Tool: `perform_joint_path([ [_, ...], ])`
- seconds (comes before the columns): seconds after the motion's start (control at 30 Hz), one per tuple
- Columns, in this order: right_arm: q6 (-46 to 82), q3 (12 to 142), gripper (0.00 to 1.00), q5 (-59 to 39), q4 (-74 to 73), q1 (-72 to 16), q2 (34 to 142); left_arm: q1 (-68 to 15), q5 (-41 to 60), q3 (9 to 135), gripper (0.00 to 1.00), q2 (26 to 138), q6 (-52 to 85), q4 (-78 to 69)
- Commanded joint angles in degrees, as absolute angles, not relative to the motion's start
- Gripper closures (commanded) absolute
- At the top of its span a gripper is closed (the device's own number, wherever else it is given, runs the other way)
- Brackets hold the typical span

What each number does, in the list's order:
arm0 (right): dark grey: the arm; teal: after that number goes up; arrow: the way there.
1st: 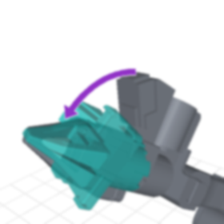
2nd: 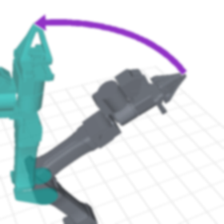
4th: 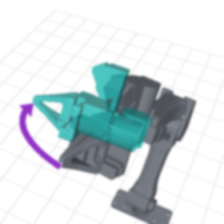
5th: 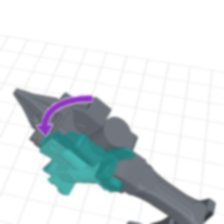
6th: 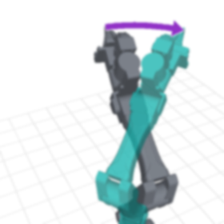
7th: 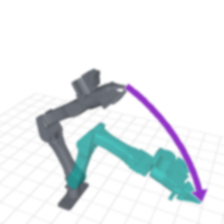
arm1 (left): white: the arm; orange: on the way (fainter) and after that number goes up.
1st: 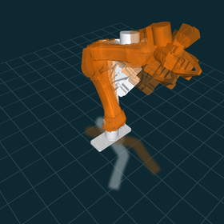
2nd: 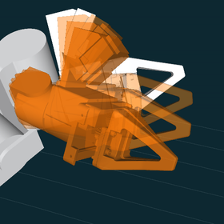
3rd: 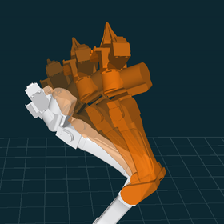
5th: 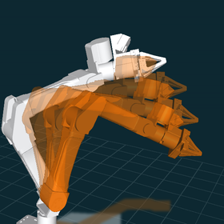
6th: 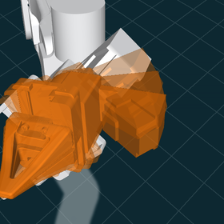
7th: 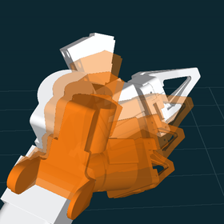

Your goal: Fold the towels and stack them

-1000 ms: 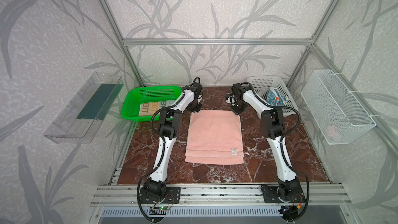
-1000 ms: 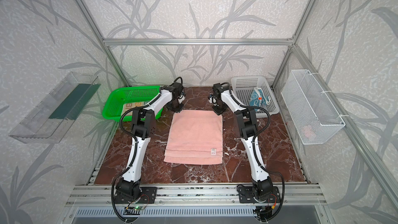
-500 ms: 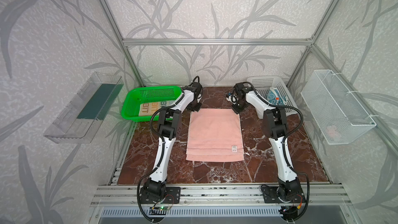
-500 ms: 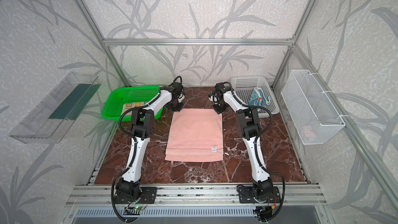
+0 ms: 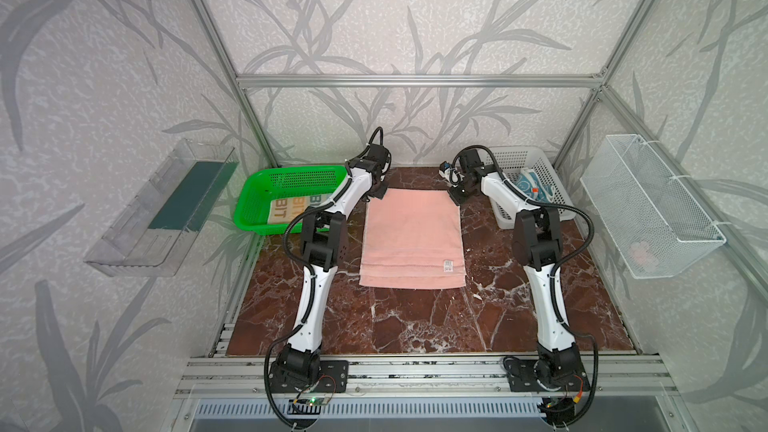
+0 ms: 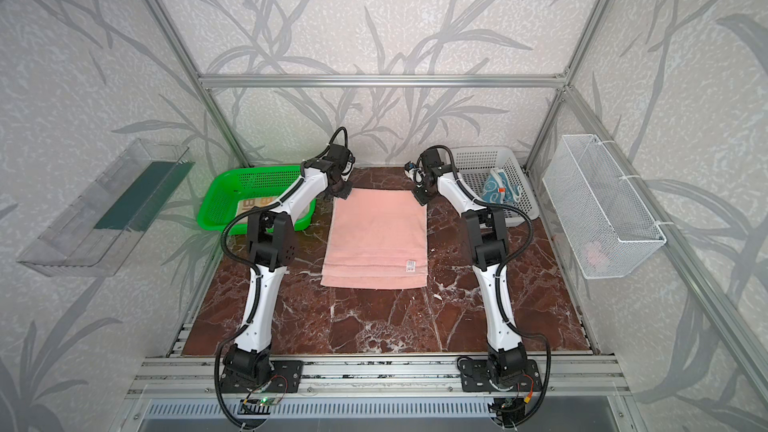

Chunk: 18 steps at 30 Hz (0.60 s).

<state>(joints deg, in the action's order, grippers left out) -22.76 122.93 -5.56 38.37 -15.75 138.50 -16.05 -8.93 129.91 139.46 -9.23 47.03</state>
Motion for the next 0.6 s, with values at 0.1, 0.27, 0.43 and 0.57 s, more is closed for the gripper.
perform_joint_path([
  [0.1,-24.42,125.79,1.00,-7.10,38.34,-14.39,135.50,-15.47,-10.93,131.66,1.00,135.57,-11.08,45.26],
  [0.27,-25.49,121.39,1.00,-9.74,37.84,-14.42,131.72,-15.56,-9.33,127.25,1.00,131.63,-11.07,45.12],
  [0.43,-25.65,111.26,1.00,-13.32,32.89,-14.41,125.16,-15.67,-7.92,121.55,1.00,127.62,-10.37,45.00],
  [0.57,-25.49,103.04,1.00,-15.41,28.09,-14.42,119.80,-15.64,-7.32,118.34,1.00,125.24,-10.55,45.78],
])
